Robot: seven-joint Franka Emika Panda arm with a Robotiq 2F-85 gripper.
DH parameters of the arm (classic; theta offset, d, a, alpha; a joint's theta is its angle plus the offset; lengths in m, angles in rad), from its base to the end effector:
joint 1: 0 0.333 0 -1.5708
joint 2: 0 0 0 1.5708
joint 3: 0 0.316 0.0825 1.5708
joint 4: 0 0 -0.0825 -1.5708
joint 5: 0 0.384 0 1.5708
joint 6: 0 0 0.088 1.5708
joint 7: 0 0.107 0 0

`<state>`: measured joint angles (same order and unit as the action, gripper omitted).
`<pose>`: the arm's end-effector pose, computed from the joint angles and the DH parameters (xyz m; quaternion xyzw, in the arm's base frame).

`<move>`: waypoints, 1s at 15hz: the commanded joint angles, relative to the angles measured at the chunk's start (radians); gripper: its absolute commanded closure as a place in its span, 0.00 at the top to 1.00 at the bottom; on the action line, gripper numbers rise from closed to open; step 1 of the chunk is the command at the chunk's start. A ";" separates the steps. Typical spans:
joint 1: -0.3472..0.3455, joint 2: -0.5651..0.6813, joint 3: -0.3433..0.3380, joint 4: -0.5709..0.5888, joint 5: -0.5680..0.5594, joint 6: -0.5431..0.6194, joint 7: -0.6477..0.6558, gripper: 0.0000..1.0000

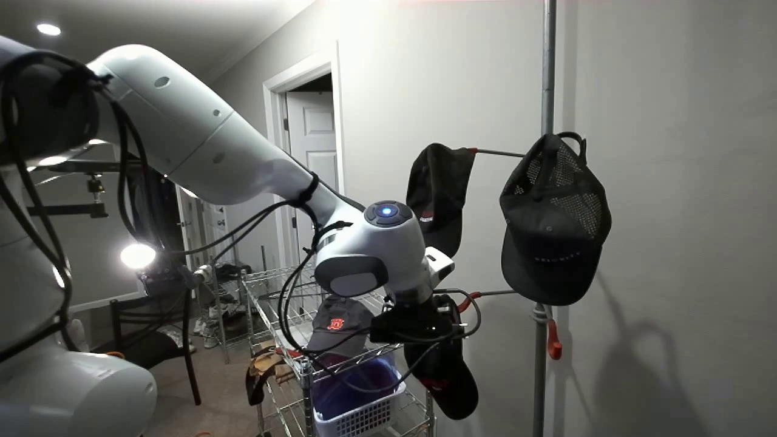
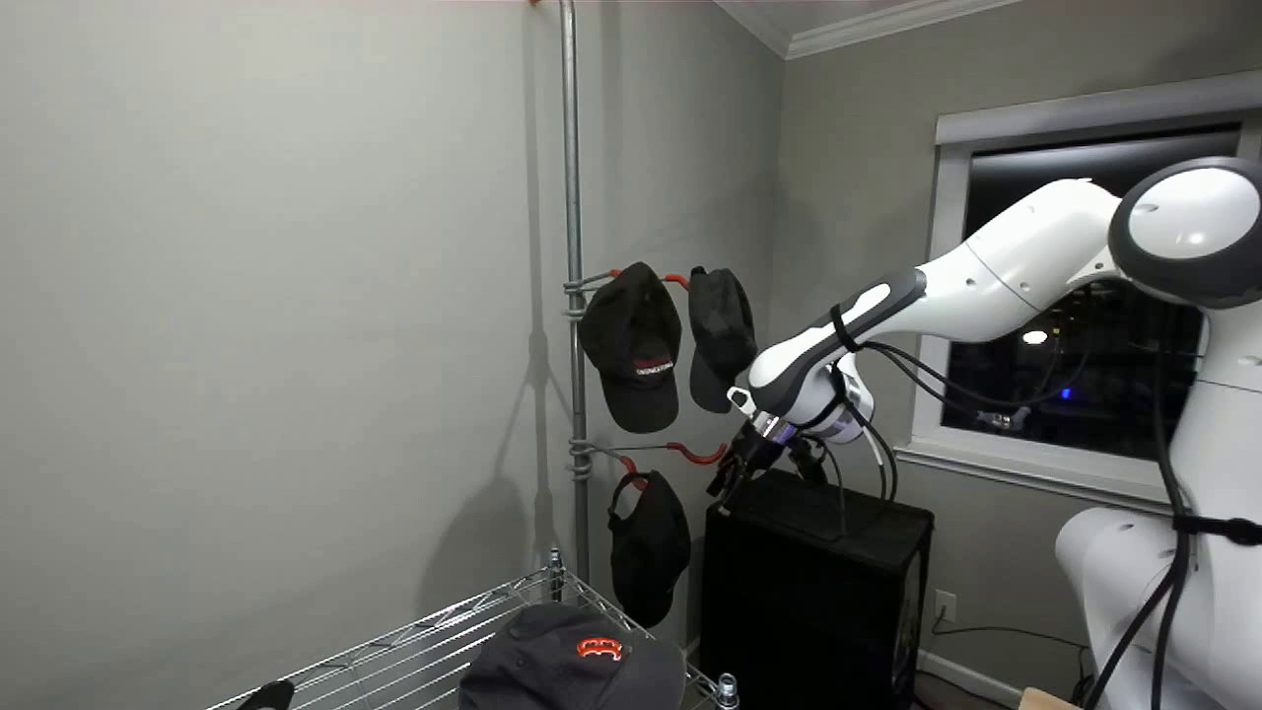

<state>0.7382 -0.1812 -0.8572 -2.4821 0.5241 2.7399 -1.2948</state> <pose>0.4845 -0.0786 0.3674 -0.9040 -0.3342 -0.2615 0.0519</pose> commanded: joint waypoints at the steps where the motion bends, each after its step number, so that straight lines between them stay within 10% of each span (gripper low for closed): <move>1: 0.080 0.062 -0.077 0.060 0.139 -0.066 -0.121 1.00; 15: 0.126 0.327 -0.114 0.181 0.550 -0.223 -0.363 1.00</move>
<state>0.8879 0.0712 -0.9796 -2.3426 1.0018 2.5750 -1.5830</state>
